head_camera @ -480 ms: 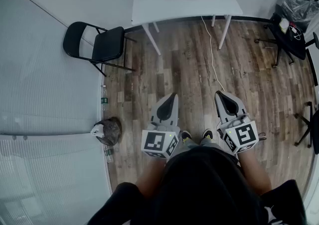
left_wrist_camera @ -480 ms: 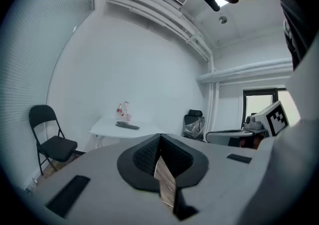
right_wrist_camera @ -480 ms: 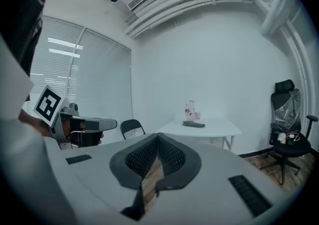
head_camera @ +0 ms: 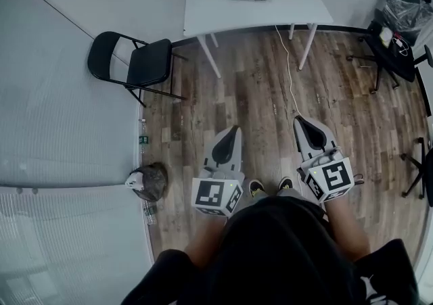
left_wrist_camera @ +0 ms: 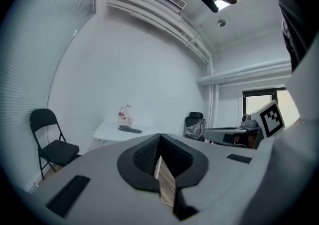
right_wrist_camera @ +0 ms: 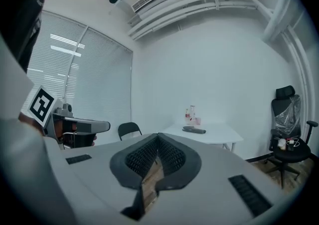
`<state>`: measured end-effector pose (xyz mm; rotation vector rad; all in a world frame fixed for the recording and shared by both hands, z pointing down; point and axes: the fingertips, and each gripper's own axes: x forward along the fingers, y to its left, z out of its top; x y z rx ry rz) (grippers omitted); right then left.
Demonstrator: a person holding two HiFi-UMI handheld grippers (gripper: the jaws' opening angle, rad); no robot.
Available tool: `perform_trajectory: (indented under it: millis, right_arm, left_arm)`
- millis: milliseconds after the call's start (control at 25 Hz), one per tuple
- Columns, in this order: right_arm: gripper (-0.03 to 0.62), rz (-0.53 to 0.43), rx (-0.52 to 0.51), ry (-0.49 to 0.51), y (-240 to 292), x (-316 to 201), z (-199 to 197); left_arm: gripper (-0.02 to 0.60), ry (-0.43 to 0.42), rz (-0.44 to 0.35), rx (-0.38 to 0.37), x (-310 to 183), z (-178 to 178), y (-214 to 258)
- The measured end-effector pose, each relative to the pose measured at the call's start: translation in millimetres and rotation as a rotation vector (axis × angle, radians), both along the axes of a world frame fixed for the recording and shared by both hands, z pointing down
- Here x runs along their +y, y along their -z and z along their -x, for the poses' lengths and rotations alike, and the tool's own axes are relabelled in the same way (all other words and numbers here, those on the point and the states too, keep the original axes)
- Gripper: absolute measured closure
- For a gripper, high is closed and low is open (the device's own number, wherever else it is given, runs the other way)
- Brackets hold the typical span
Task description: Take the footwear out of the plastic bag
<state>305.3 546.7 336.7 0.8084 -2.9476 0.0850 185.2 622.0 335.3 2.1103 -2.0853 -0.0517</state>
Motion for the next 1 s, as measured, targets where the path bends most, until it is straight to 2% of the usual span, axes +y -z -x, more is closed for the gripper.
perform_trajectory:
  millis: [200, 360, 480, 760, 840, 1000]
  right_arm:
    - [0.583, -0.019, 0.002, -0.007, -1.5, -18.0, 8.2]
    - [0.583, 0.005, -0.003, -0.052, 11.3, -31.1, -20.7]
    - [0.583, 0.021, 0.02, -0.03, 13.4, -30.8, -33.1]
    - [0.583, -0.146, 0.164, 0.028, 21.2, -28.5, -7.5]
    - [0.583, -0.126, 0.15, 0.013, 18.8, -35.6, -4.2]
    - [0.583, -0.019, 0.036, -0.062, 19.0, -55.9, -15.6]
  left_arm:
    - [0.561, -0.023, -0.012, -0.024, 0.7, 14.3, -4.3]
    - [0.561, -0.057, -0.014, -0.068, 5.3, 8.5, -2.0]
    - [0.56, -0.058, -0.031, -0.074, 10.9, 8.8, 0.8]
    - [0.561, -0.065, -0.002, -0.057, 9.4, 25.0, -8.5]
    - [0.56, -0.062, 0.013, -0.049, 2.6, 28.4, -12.7]
    - [0.56, -0.09, 0.032, -0.047, -18.4, 21.9, -18.5]
